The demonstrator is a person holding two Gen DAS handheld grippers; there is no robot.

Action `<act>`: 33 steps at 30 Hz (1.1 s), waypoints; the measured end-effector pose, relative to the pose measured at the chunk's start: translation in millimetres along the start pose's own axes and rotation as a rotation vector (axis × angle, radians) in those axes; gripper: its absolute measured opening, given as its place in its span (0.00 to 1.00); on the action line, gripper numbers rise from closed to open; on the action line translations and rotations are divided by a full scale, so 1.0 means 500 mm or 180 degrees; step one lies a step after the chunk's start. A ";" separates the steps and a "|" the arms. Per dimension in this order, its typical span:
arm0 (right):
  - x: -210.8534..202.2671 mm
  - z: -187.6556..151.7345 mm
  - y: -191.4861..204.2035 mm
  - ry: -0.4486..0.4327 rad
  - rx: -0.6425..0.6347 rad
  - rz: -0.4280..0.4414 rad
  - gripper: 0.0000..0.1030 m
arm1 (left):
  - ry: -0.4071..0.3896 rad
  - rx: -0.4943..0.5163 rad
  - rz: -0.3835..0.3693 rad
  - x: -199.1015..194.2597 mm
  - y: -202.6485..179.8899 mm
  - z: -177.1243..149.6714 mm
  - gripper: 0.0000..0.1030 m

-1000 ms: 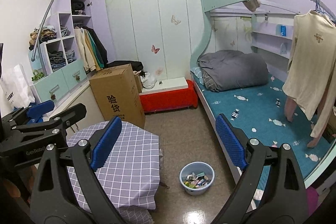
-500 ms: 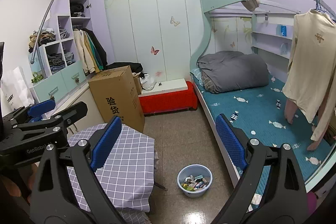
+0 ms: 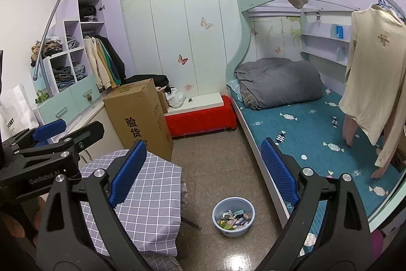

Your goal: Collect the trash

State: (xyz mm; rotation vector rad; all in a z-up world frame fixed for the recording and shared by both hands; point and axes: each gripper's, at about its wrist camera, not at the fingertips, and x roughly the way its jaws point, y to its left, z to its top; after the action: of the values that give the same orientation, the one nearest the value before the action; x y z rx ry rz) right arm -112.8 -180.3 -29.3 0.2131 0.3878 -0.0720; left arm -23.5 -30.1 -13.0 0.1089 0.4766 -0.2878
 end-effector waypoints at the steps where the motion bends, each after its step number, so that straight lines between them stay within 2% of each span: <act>1: 0.001 0.000 -0.002 0.0008 0.0006 0.0004 0.87 | 0.0000 0.0003 -0.0001 0.000 0.000 0.000 0.90; 33: 0.029 -0.001 -0.014 0.0067 0.0067 -0.0010 0.87 | 0.0009 0.0033 -0.0007 0.024 -0.016 0.007 0.90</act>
State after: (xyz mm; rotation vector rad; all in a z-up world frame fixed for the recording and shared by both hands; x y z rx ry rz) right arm -100.2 -187.4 -36.6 0.2340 0.4085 -0.0772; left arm -14.2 -41.4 -16.0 0.1188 0.4782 -0.2924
